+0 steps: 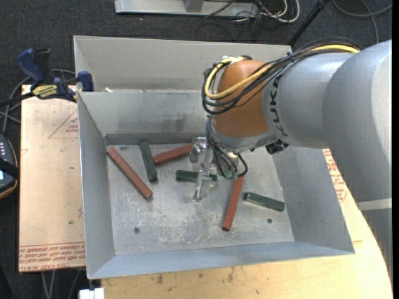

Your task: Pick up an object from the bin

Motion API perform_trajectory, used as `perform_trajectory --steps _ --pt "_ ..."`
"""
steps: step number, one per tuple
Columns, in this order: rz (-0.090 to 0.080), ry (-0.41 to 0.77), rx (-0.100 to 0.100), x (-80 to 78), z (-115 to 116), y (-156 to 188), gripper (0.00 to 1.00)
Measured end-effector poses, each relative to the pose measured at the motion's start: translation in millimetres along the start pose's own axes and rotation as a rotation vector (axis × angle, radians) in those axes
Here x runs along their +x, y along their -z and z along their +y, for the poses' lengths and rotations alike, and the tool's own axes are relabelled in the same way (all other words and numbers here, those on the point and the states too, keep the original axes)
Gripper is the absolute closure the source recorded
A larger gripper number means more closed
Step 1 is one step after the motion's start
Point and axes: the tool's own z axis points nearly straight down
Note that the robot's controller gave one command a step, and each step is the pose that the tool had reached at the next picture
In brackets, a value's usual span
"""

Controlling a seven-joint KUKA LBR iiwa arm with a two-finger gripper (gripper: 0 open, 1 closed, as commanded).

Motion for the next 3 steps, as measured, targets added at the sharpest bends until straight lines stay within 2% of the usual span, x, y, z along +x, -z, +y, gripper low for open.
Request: perform_trajectory --steps 1,2,3 --pt "-0.004 -0.018 0.001 8.3 -16.5 -35.7 0.0" --pt "-0.01 -0.017 0.0 6.4 -15.6 -31.9 1.0" --pt "-0.02 0.008 0.001 -19.3 -49.5 92.2 1.0"
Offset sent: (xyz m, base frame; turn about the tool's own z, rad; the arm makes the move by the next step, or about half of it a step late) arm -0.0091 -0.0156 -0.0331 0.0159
